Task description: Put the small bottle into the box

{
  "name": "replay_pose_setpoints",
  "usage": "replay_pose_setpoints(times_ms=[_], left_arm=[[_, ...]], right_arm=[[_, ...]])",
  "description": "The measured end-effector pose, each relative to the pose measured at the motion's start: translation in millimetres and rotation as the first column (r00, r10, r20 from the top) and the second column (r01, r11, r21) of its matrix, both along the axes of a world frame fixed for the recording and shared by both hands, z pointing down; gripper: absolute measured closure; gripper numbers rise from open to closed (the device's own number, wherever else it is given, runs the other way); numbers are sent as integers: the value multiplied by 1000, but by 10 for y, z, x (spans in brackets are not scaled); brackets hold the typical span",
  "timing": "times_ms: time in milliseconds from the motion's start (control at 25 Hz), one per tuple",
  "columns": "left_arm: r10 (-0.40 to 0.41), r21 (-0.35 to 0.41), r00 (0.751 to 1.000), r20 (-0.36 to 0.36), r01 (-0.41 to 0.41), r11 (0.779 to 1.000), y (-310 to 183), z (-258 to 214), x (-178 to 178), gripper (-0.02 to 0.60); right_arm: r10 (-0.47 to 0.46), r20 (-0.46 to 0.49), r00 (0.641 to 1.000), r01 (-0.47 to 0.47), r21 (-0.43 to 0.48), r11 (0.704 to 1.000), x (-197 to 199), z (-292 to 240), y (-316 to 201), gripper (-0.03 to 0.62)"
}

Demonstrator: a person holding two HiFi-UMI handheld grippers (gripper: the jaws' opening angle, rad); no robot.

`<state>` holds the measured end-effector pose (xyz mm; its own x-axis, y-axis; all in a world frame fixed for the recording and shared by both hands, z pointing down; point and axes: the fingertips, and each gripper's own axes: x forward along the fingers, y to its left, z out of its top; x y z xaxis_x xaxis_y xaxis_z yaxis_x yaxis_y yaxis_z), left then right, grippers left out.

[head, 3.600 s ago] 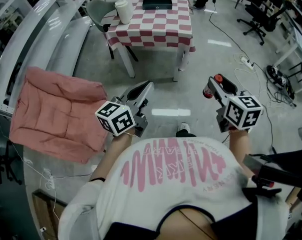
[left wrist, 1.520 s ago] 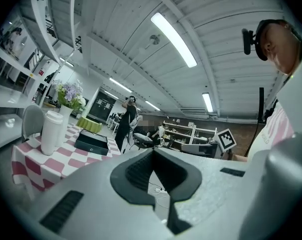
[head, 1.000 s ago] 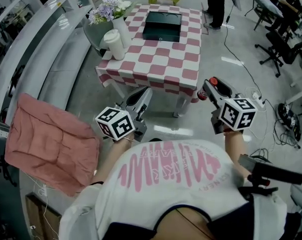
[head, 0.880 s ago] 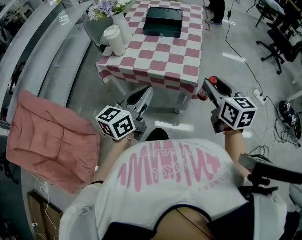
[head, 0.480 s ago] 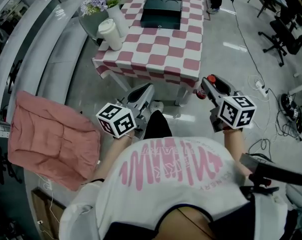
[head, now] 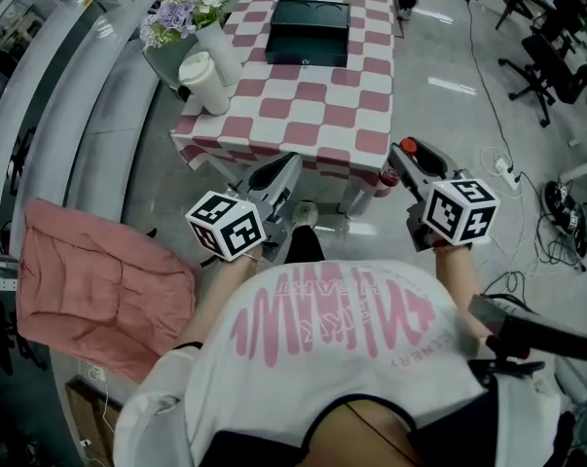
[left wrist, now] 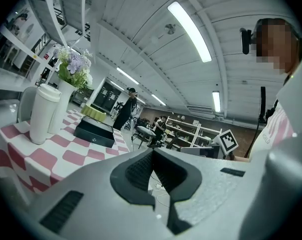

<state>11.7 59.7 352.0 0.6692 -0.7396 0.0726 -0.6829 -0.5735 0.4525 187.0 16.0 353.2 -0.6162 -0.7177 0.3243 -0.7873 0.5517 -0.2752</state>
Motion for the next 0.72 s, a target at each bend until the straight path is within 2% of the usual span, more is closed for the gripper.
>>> replay_pose_setpoints(times_ms=[720], left_arm=[[88, 41, 996, 12, -88, 995, -1647, -313, -174, 575]], right_arm=[[87, 7, 996, -88, 45, 995, -150, -380, -1492, 442]])
